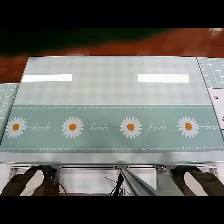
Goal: Fold the shirts.
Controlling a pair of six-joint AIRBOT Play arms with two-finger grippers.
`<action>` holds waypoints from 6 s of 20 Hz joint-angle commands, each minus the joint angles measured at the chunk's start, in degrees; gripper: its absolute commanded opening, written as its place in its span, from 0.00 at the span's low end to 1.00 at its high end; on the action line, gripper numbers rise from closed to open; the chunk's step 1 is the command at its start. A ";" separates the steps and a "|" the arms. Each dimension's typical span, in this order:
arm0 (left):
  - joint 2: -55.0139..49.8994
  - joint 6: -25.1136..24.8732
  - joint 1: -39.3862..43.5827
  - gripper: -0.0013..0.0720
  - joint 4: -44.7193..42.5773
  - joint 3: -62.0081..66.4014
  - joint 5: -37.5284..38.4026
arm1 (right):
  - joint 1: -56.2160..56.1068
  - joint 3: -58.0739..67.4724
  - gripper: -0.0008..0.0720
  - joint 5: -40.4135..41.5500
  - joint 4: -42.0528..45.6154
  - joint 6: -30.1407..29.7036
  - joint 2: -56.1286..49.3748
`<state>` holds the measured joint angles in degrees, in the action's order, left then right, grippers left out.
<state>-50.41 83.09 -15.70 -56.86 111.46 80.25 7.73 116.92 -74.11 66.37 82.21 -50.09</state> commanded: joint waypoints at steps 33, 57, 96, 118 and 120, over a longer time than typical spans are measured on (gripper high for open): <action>-29.09 -3.13 13.70 0.41 17.86 -54.84 -41.86 | 0.09 -34.07 0.23 18.40 -13.60 1.36 -42.34; -23.04 -14.12 3.72 0.98 14.47 -72.83 -26.18 | 22.75 -71.78 0.86 4.20 -22.99 -15.72 -18.14; -27.87 -14.95 17.77 0.07 20.00 -68.37 -31.61 | 4.79 -77.83 0.86 9.20 -13.31 -4.57 -25.35; -3.52 -10.25 7.30 0.07 14.03 -3.58 -33.66 | 4.85 6.03 0.05 -3.63 -20.98 -5.14 -15.43; 3.13 -4.72 3.91 0.07 6.86 -2.32 -33.14 | 4.85 6.03 0.05 -2.97 -18.27 -6.25 -8.28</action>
<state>-54.19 73.28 -7.75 -41.23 102.74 47.00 12.60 116.20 -77.95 44.27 75.72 -65.73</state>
